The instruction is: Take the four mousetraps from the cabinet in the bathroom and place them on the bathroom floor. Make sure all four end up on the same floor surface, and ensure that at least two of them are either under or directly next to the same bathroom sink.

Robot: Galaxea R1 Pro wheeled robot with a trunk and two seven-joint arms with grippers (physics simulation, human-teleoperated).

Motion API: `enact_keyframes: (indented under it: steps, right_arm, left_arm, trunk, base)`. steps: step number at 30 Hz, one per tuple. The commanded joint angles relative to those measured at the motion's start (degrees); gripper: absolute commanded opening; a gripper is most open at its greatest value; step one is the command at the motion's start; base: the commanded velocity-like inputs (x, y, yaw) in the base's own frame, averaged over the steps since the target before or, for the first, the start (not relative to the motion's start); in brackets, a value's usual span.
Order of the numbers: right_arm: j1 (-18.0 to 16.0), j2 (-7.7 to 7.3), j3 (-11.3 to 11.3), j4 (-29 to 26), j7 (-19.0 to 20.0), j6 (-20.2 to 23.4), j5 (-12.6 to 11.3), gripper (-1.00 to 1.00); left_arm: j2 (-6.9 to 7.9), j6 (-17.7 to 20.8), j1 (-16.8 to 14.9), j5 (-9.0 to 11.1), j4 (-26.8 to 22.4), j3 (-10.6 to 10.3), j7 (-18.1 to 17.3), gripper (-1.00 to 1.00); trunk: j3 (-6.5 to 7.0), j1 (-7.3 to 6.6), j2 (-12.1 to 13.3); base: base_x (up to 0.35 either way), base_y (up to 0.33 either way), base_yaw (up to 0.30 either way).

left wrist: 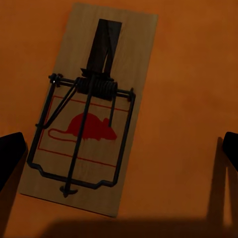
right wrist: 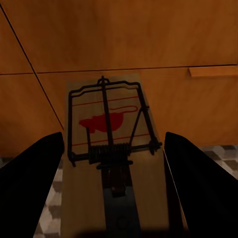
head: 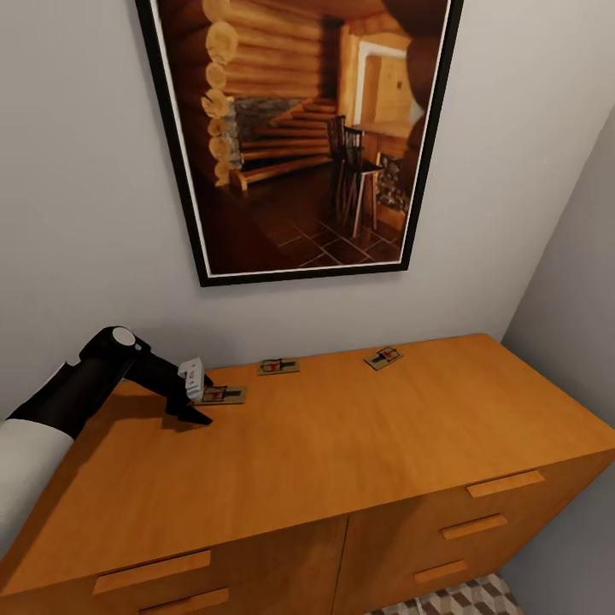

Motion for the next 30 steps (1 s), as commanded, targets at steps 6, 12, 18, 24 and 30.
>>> enact_keyframes:
  steps: [6, 12, 18, 24, 30]
  right_arm:
    - [-0.04, -0.01, 0.25, 0.04, -0.33, -0.14, 0.08, -1.00]
    - [-0.04, -0.02, 0.25, 0.04, -0.33, -0.14, 0.08, -1.00]
    - [-0.03, -0.02, 0.25, 0.04, -0.33, -0.14, 0.08, -1.00]
    - [-0.03, -0.01, 0.27, 0.04, -0.33, -0.14, 0.08, -1.00]
    - [-0.04, 0.03, 0.26, 0.04, -0.33, -0.14, 0.08, -1.00]
  left_arm:
    - [0.04, 0.61, -0.04, -0.20, -0.06, -0.11, -0.24, 1.00]
    - [0.22, 0.61, -0.04, -0.28, -0.17, 0.05, -0.24, 1.00]
    - [0.35, 0.61, -0.05, -0.29, -0.16, 0.18, -0.24, 1.00]
    - [0.43, 0.61, -0.05, -0.29, -0.15, 0.24, -0.24, 1.00]
    - [0.47, 0.61, -0.04, -0.29, -0.15, 0.24, -0.24, 1.00]
  trunk:
    - [-0.06, 0.00, -0.03]
    - [-0.06, 0.00, -0.03]
    - [-0.06, 0.00, -0.03]
    - [-0.06, 0.00, -0.03]
    - [-0.06, 0.00, -0.03]
  base:
    - [0.000, 0.000, 0.000]
    - [0.000, 0.000, 0.000]
    - [0.000, 0.000, 0.000]
    - [0.000, 0.000, 0.000]
    - [0.000, 0.000, 0.000]
